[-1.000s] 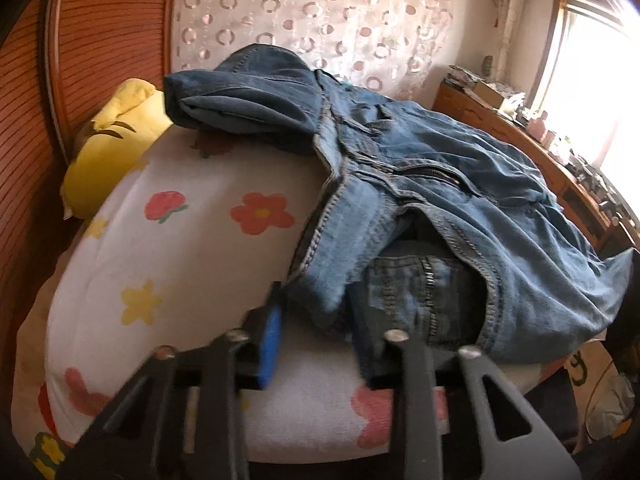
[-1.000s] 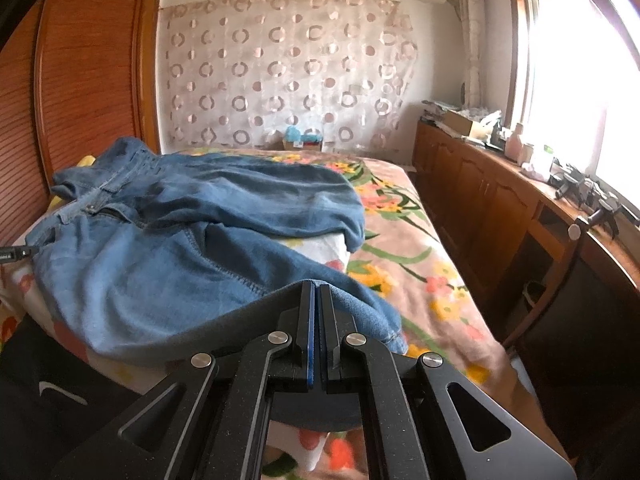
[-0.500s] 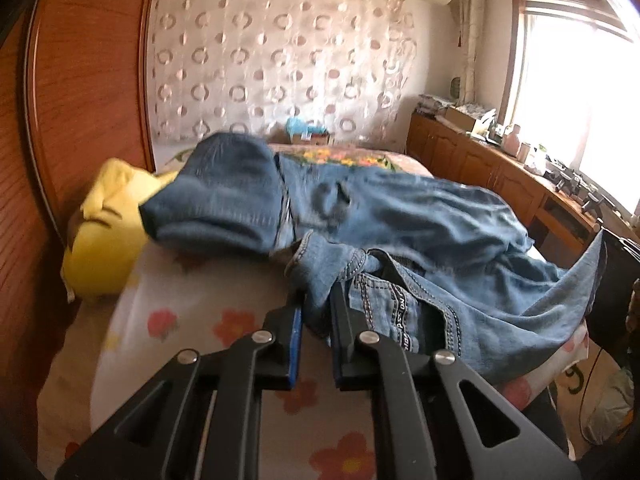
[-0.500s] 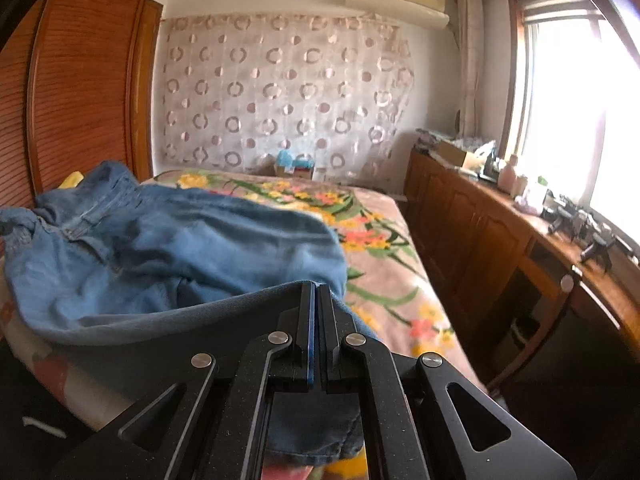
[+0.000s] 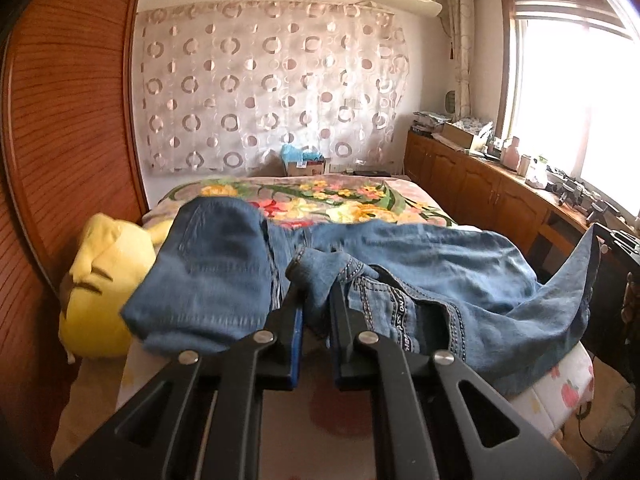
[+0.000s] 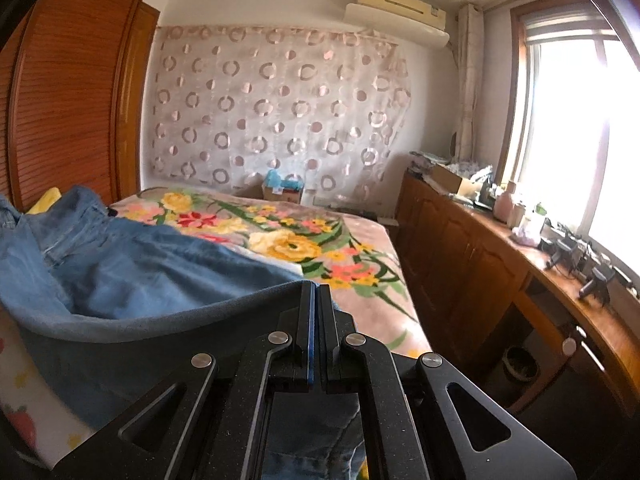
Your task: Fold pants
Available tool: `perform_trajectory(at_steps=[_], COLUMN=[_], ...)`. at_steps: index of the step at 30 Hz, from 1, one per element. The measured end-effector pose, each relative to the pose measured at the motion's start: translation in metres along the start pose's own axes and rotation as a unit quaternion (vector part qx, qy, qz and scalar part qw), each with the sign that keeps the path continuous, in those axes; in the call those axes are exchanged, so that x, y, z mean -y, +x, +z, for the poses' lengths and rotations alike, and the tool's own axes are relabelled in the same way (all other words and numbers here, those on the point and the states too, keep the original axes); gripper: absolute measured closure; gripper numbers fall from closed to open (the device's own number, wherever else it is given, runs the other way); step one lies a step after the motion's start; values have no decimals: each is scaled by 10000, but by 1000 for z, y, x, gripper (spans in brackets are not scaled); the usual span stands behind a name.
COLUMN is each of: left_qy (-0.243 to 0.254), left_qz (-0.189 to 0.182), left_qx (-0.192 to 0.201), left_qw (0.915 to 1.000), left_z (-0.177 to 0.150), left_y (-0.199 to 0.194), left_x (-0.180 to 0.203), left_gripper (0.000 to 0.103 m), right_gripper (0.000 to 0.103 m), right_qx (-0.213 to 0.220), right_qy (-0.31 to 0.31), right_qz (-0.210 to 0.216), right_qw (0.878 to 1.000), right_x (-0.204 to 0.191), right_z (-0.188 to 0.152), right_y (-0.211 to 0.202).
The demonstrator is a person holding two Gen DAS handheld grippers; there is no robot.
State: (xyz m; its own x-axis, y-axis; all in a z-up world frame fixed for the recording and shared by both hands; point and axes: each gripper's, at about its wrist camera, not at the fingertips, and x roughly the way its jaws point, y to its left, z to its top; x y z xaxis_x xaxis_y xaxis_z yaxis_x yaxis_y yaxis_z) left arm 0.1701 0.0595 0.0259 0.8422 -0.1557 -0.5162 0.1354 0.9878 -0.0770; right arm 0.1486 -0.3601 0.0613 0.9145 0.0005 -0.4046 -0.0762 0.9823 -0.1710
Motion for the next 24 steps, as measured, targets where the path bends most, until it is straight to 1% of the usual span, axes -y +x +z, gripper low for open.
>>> perform_trajectory(at_steps=[6,10,16,21,24], left_qy=[180,184,298,172,104], left_qz=[92,133,352,386,347], left_qx=[85,120,201,113,-117], left_qw=[9998,9997,9987,9990,9993], left_z=[36,57,88,110,116], left_y=[31,52,84,125,158], left_x=[-2,-7,-13,-27,-33], left_gripper=[96,96,96,96,96], right_gripper=[103,103,103,103,103], right_qx=[70,177,323,257,-13], right_qy=[-149,-287,-481,-568,-526], right_qz=[-56,-121,-299,-507,-614], right_qw=[9998,9994,9979,9968,9967], right_x=[1,0,2,4,6], right_z=[21,40,70,88,90], right_y=[28,45,74,113,149])
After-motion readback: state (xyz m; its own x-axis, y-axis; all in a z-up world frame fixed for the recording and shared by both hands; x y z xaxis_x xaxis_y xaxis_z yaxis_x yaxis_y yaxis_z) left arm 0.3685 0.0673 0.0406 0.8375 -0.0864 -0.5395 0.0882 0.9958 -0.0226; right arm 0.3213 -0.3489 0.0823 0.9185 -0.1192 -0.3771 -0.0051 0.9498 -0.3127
